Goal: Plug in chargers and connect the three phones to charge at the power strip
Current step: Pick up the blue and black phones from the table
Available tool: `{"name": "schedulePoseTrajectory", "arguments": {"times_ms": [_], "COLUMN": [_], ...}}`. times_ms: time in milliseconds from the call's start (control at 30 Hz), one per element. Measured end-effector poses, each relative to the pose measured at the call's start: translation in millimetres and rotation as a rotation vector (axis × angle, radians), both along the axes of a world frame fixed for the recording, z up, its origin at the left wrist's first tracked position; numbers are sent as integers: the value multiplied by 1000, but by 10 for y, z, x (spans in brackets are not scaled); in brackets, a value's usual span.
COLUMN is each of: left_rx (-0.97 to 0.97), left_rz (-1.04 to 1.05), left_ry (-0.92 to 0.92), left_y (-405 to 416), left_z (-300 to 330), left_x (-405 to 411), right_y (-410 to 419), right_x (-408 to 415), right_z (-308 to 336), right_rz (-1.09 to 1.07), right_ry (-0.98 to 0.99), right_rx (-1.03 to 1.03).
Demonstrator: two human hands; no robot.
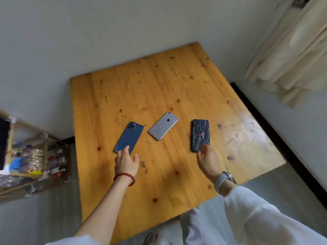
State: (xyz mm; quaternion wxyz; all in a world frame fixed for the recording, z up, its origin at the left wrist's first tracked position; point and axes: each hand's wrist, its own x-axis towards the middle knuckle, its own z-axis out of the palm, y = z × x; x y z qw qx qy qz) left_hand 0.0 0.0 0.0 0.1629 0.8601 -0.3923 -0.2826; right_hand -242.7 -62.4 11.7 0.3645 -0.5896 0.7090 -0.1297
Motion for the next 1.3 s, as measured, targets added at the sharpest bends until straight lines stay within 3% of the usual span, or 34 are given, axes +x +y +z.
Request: {"name": "schedulePoseTrajectory", "arguments": {"times_ms": [300,533,800,1000,1300], "left_rx": [198,211,159,109,-54], "left_rz": [182,130,98,29,-46], "left_ry": [-199,-237,-155,41,322], "left_y": [-712,-769,-847,-664,-193], "left_z": [-534,-600,-493,-403,-101], "left_x": [320,376,257,159,-457], "right_y": [-812,-1005,-881,-649,265], "right_x": [8,66,187,309,-39], "right_z": [-452,-522,-543,-454,-106], "right_rz": [-95,-232,-428,-664,-588], "right_ry": [210,162,100,-145,-253], "right_rx": [202,303,245,245,226]}}
